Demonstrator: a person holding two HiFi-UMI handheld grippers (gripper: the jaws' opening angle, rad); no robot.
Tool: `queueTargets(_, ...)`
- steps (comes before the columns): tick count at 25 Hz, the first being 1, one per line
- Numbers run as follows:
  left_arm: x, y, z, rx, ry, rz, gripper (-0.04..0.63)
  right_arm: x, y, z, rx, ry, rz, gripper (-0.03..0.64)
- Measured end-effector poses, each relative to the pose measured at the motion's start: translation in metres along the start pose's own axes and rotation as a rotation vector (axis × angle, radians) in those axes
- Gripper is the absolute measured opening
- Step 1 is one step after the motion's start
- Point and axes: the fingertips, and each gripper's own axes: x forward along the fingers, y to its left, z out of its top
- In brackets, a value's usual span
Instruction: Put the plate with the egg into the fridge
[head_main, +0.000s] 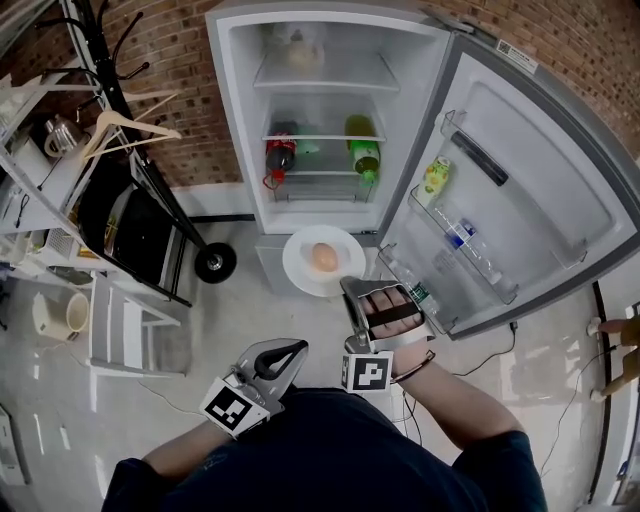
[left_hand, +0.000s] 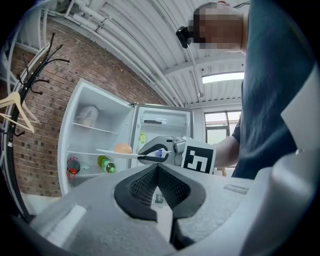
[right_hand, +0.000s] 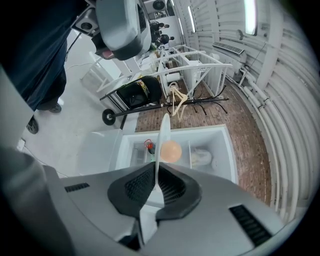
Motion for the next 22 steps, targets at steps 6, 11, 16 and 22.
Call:
queueTargets(6,0.007,0.008,-0.002,-0.006,-0.004,0.007,-0.002,0.010,0.001,0.001,-0.004,-0.016,0.004,0.021)
queueTargets(11,0.017,0.028,-0.007,-0.020,-0.009,-0.006,-0.002,0.032,0.001,0.000,-0.014,-0.008,0.012,0.021)
queueTargets(16,0.032,0.063,-0.004,-0.020,-0.019,-0.038,-0.002,0.063,-0.005,0.001,-0.018,0.008,0.025,0.021)
queueTargets(22,0.045,0.125,0.007,-0.021,-0.008,-0.070,-0.002,0.115,-0.022,0.003,-0.008,0.037,0.019,0.021)
